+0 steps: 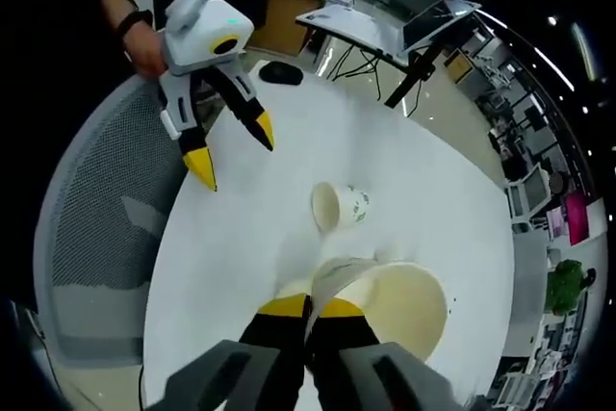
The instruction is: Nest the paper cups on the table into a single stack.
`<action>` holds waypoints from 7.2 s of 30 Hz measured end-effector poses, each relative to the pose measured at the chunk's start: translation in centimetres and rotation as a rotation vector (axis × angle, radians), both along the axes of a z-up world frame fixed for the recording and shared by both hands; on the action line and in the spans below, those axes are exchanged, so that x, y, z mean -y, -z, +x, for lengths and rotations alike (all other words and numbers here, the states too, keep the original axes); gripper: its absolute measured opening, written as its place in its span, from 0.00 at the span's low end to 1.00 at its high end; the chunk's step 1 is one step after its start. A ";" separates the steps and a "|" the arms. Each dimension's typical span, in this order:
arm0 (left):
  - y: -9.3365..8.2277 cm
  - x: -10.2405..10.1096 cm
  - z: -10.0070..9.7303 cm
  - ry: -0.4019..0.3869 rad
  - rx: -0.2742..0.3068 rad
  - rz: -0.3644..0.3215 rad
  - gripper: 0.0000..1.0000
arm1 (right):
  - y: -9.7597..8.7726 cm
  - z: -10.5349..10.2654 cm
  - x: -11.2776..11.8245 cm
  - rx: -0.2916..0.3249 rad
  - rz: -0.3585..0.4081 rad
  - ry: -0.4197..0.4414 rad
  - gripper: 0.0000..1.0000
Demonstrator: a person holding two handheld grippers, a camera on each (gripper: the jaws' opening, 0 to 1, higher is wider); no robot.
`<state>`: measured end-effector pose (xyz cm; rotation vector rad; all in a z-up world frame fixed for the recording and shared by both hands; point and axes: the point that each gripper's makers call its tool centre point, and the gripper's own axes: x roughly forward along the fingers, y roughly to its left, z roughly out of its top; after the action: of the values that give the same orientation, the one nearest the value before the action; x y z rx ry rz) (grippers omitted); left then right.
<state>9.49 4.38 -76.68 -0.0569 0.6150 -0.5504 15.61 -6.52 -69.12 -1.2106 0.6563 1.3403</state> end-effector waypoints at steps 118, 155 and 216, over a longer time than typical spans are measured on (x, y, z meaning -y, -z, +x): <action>1.0 0.0 -0.2 0.020 -0.029 0.029 0.54 | 2.2 3.0 -2.5 0.185 0.128 0.212 0.35; 0.4 -0.6 0.4 -0.026 0.000 -0.007 0.53 | 8.6 7.7 -11.8 0.324 0.215 0.292 0.54; 0.6 -1.2 0.4 -0.062 -0.030 0.001 0.56 | 1.6 12.4 -11.0 0.428 0.362 0.346 0.00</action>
<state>9.89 5.56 -77.26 -0.0826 0.6407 -0.4901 28.01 4.48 -70.70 -0.9890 0.2817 0.8289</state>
